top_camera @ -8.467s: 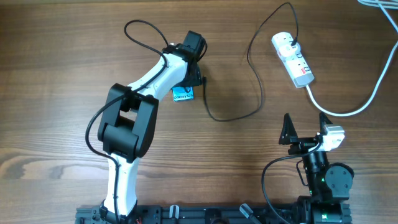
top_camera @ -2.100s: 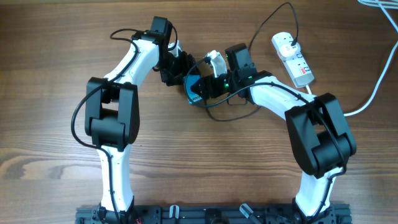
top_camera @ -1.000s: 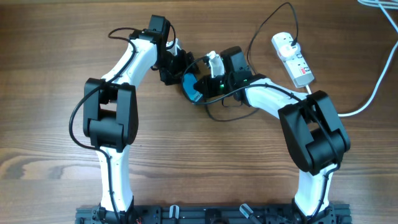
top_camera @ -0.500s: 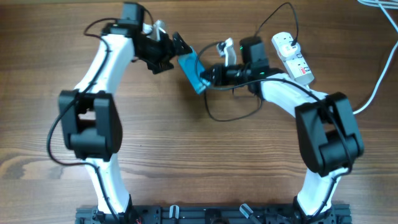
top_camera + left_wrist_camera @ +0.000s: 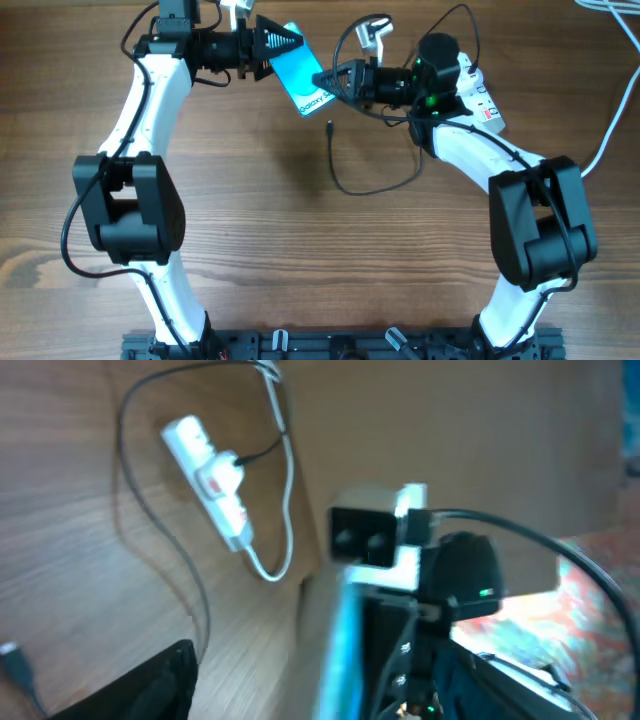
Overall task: Plug charger to phone and switch on socket
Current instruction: 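Raise the phone with the left gripper and the plug with the right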
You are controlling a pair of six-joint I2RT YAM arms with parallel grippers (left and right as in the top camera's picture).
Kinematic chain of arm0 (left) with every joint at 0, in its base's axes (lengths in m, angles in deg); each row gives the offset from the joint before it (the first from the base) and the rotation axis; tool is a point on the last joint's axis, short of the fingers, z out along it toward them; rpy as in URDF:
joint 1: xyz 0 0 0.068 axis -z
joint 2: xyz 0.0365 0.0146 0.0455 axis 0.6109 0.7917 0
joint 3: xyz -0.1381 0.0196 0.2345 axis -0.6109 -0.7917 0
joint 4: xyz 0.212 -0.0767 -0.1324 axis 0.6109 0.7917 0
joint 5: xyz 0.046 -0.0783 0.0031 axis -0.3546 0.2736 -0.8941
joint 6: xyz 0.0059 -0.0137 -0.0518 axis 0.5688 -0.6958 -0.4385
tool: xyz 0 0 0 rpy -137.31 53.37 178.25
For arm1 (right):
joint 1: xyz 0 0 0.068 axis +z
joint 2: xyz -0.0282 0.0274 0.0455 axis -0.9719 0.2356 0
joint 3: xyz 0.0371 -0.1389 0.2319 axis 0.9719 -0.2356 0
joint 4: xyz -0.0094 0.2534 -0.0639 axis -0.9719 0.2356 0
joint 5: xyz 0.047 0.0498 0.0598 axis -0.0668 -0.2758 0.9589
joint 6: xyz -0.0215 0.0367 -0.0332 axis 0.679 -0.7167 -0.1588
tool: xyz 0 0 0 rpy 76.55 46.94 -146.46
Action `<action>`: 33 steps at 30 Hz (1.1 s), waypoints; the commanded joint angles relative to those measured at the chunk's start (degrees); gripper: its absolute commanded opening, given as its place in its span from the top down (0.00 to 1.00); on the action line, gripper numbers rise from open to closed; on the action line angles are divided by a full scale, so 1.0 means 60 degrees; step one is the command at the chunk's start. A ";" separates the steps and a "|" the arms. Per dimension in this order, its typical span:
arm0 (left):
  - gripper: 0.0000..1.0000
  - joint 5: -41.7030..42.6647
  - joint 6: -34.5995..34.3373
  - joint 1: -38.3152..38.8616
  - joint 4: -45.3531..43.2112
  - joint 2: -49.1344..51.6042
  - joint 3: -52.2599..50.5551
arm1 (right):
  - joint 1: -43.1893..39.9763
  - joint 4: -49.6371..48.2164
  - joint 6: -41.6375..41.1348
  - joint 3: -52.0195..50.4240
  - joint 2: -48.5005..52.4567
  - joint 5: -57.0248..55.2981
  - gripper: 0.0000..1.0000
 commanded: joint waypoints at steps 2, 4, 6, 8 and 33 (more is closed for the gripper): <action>0.35 0.1523 -0.0463 0.0018 -0.0692 -0.0160 0.0033 | 0.0630 -0.0127 -0.0838 0.0091 -0.0288 -0.1024 0.96; 0.41 0.1705 -0.0463 0.0015 -0.0688 -0.0160 0.0033 | 0.0743 -0.0131 -0.0958 0.0091 -0.0288 -0.1468 0.96; 0.41 0.1840 -0.0459 0.0018 -0.0688 -0.0160 0.0033 | 0.0769 -0.0131 -0.1005 0.0091 -0.0288 -0.1993 0.96; 0.37 0.1876 -0.0463 0.0015 -0.0688 -0.0160 0.0033 | 0.0765 -0.0135 -0.1009 0.0091 -0.0288 -0.2466 0.96; 0.10 0.1614 -0.0459 0.0018 -0.0685 -0.0160 0.0029 | -0.0011 -0.1763 -0.1300 0.0091 -0.0288 -0.3548 0.96</action>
